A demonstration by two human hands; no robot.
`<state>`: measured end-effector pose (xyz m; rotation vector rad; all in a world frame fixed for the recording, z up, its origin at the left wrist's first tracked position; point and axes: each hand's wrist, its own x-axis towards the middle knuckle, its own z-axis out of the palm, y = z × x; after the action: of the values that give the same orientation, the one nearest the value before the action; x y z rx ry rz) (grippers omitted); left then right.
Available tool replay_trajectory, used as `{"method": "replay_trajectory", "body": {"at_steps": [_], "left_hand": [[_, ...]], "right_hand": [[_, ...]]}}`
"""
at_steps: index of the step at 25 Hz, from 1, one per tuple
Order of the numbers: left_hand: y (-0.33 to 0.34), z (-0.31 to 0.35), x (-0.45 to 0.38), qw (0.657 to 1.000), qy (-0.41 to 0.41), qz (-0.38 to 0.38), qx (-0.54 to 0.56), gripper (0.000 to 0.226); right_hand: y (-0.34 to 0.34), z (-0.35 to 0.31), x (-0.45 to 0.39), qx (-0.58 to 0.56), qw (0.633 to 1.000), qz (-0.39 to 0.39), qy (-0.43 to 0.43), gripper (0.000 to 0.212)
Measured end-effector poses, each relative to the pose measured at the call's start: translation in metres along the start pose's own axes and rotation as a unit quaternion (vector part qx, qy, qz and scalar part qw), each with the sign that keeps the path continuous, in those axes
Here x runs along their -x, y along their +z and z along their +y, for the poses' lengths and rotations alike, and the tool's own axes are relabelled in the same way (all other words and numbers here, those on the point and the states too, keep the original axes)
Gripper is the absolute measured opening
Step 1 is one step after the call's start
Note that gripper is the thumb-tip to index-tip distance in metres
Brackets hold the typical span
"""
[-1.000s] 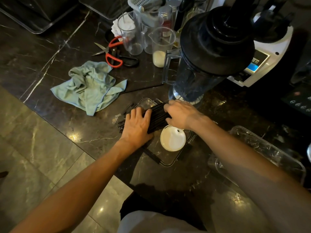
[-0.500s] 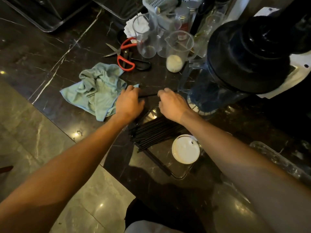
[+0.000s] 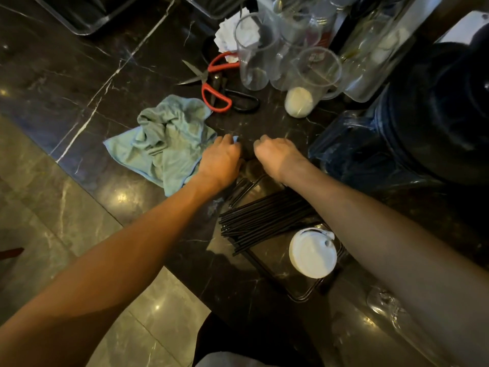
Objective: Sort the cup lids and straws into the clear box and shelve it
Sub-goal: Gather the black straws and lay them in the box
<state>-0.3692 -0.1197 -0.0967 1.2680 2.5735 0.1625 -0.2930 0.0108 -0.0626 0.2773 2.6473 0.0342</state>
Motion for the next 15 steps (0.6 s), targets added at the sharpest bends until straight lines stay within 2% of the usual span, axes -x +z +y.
{"method": "replay_trajectory", "body": {"at_steps": [3,6,8,11,15], "left_hand": [[-0.017,-0.007,0.025,0.998,0.04,0.036,0.013,0.025],[-0.031,-0.007,0.064,0.996,0.07,0.01,0.051,0.017],[-0.036,0.001,0.089,0.992,0.064,-0.007,0.111,0.012],[-0.033,0.023,0.116,0.983,0.074,-0.041,0.161,0.007],[-0.013,0.054,0.139,0.979,0.122,-0.059,0.152,0.007]], "right_hand": [[-0.003,0.004,0.024,-0.091,0.996,0.023,-0.003,0.028],[-0.003,0.009,0.061,-0.2,0.978,0.046,-0.037,0.012],[0.002,0.008,0.087,-0.221,0.971,0.068,-0.062,0.005],[0.011,0.008,0.124,-0.228,0.969,0.081,-0.048,0.006],[0.026,0.013,0.16,-0.207,0.977,0.043,-0.006,0.007]]}}
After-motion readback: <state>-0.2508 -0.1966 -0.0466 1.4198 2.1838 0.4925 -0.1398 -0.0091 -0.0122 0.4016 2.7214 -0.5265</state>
